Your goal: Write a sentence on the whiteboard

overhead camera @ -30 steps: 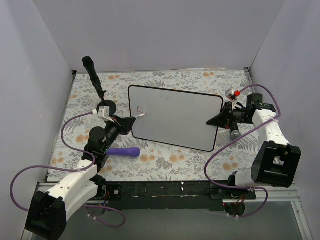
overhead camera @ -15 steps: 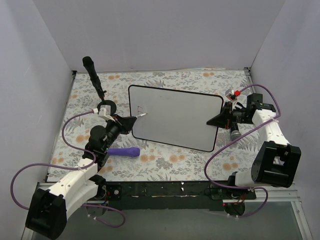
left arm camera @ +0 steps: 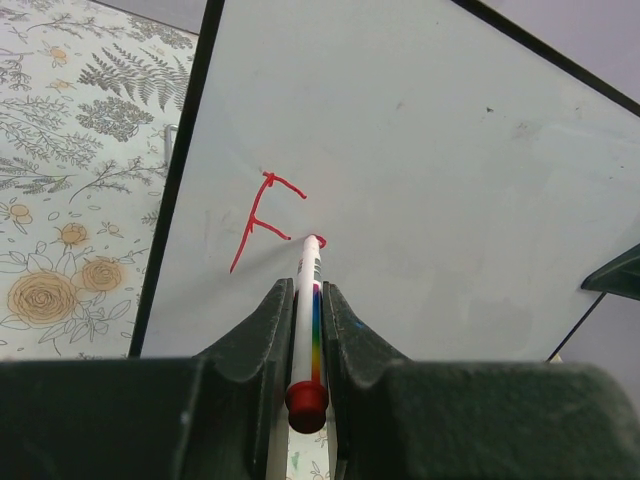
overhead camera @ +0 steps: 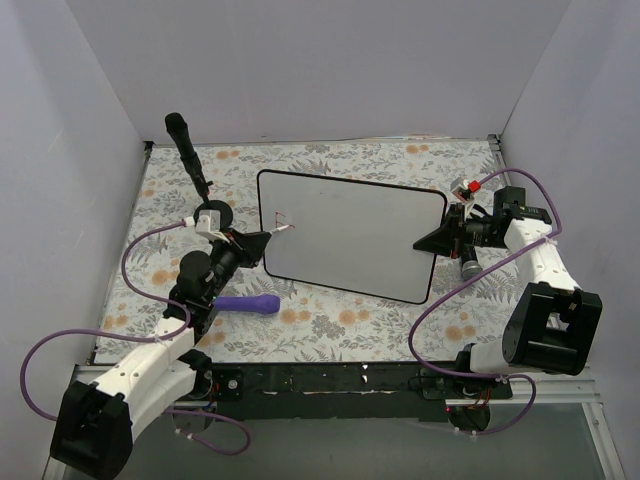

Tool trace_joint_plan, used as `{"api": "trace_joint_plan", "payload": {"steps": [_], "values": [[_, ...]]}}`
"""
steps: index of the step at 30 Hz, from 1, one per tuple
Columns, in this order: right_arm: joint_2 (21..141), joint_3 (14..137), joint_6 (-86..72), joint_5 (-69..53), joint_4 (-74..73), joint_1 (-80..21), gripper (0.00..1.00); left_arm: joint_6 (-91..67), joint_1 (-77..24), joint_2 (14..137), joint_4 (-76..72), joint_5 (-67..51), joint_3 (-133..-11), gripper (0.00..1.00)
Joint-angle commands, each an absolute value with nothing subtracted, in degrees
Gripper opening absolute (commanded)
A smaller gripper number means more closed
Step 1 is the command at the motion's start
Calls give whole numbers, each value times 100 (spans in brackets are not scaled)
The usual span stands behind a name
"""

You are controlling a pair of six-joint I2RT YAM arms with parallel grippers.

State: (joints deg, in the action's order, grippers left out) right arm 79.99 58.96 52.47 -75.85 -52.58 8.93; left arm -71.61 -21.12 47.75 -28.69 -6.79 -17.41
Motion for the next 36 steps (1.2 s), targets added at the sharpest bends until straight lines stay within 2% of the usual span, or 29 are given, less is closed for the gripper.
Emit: {"api": "trace_joint_plan", "payload": {"steps": [1,17,36], "values": [[7954,5985,5511,-7400,-5212,861,1,-6935,-2101,4650,-2663,-360,-1916,0],[7945,5994,5511,-7409,-5221,870,1,-6820,-2101,4526,-2083,-500,-1925,0],[7937,5985,5511,-7409,-5221,861,1,-7092,-2101,4983,-2566,-870,-2127,0]]}}
